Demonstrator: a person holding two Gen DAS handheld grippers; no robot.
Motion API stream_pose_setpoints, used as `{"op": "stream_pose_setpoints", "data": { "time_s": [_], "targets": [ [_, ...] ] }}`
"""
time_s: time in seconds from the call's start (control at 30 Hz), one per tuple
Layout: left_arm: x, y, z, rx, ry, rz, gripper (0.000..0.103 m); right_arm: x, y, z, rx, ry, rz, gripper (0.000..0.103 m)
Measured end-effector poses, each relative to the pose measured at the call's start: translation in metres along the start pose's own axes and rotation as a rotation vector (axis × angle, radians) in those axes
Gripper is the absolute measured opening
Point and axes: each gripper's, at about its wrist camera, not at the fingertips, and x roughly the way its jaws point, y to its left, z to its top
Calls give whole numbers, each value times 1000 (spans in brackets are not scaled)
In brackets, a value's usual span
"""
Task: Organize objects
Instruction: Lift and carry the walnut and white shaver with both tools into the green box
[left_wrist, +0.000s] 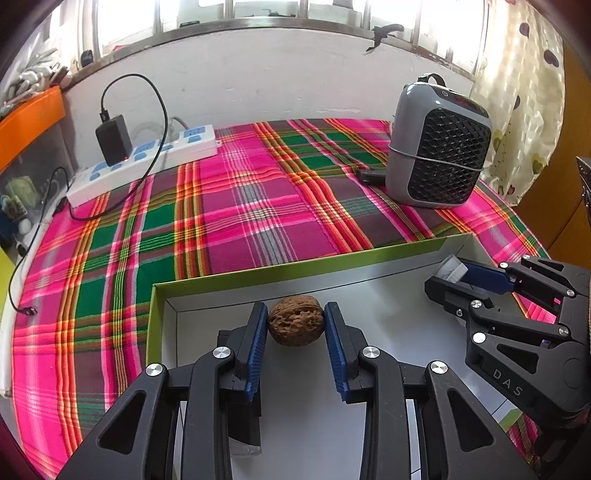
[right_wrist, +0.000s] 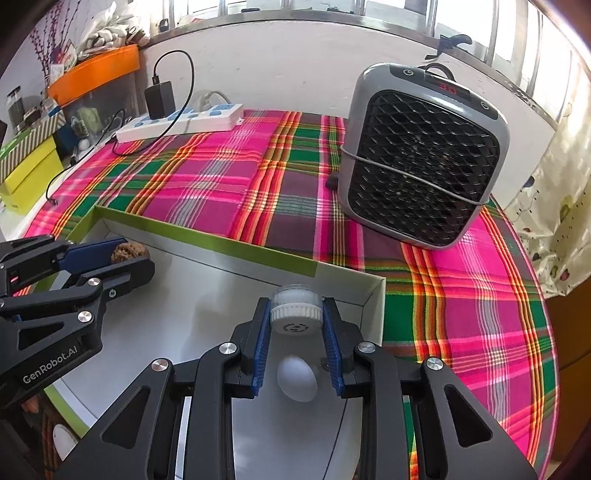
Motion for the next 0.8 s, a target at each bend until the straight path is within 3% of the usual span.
{"op": "stream_pose_setpoints", "data": {
  "time_s": [0.63, 0.8],
  "targets": [
    [1, -3, 0, 14, 3, 11, 30, 3, 5, 0, -17, 15, -18, 29],
    [0, -2, -1, 7, 3, 8, 30, 1, 6, 1, -13, 6, -16, 38]
  ]
}}
